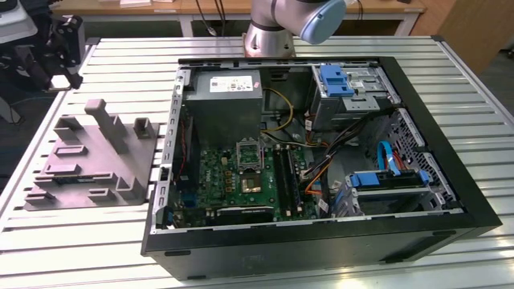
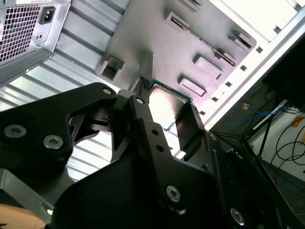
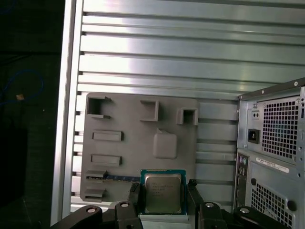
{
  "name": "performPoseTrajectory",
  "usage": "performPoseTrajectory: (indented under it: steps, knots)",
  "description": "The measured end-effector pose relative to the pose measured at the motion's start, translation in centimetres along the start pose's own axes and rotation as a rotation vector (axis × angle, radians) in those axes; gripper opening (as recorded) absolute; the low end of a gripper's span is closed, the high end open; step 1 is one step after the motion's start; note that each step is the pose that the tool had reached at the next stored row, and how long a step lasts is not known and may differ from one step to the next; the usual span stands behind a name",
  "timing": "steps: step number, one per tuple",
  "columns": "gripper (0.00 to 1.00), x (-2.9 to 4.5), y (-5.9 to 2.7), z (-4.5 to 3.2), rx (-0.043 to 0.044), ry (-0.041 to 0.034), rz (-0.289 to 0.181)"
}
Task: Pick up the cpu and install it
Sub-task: 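Pick up the cpu and move it towards the insertion slot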
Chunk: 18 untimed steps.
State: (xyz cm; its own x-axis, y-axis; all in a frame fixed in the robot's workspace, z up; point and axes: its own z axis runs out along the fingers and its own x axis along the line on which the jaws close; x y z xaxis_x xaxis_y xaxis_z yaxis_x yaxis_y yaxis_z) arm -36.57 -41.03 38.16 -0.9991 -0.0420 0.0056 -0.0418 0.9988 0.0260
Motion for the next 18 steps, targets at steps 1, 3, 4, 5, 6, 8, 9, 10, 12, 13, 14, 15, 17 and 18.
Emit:
performPoseTrajectory:
  steps: [1,3,4,5,6,8,9,10,12,13,14,15,17,18]
  knots:
    - [0.47,-0.04,-0.04,0.00,-0.0001,0.0000,0.000]
    - [0.47,-0.11,-0.26,-0.01,0.0001,0.0002,0.000]
    - [0.47,-0.13,-0.41,0.00,0.0001,0.0001,0.000]
    - [0.47,-0.16,-0.57,0.00,0.0001,0.0002,0.000]
    - [0.47,-0.23,-0.70,0.01,0.0000,0.0000,0.000]
    - [0.47,-0.57,-0.84,0.03,0.0000,0.0000,0.000]
    - [0.47,-0.84,-0.88,0.03,0.0000,0.0000,0.000]
    - [0.47,-1.10,-0.90,0.03,0.0001,0.0002,0.000]
    - [0.47,-1.67,-0.94,0.05,0.0000,0.0000,0.000]
    - [0.47,-2.00,-0.95,0.06,0.0000,0.0000,0.000]
    - [0.47,-2.37,-0.97,0.06,0.0000,0.0000,0.000]
    - [0.47,-2.70,-0.98,0.06,0.0000,0.0000,0.000]
    - [0.47,-3.48,-1.01,0.06,0.0001,0.0001,0.000]
    - [0.47,-3.90,-1.03,0.07,0.0000,0.0000,0.000]
